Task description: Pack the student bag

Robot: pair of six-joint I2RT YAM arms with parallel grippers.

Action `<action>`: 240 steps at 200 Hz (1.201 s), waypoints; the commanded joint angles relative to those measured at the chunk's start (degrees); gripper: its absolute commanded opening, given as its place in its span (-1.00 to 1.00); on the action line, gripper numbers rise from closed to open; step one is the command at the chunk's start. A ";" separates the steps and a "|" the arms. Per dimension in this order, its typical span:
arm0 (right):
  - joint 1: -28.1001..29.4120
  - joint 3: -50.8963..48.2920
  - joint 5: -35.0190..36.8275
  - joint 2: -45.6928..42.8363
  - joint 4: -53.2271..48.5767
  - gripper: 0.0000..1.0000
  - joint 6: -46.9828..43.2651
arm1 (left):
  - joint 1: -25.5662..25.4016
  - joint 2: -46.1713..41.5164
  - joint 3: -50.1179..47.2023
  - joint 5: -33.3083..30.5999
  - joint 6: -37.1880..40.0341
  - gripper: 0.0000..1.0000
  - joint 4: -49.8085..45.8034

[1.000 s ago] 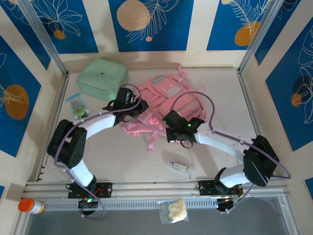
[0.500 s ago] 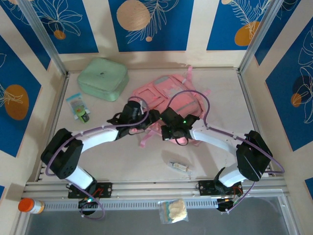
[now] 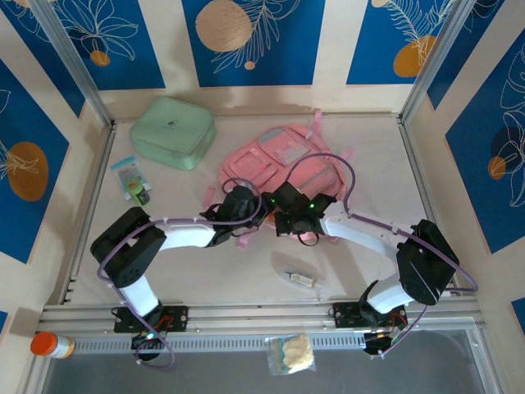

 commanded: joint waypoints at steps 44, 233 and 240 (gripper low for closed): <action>-0.27 -0.35 1.23 -2.24 2.92 -1.00 1.04 | -1.31 1.84 1.26 -2.72 -2.32 0.11 -0.94; -2.59 -3.08 5.45 -8.86 -15.33 -1.00 1.04 | 16.98 -11.11 10.73 20.48 31.05 -1.00 -28.53; -3.32 -3.12 6.01 -8.54 -15.35 -1.00 1.21 | 18.48 -10.64 11.26 22.25 32.03 -1.00 -28.50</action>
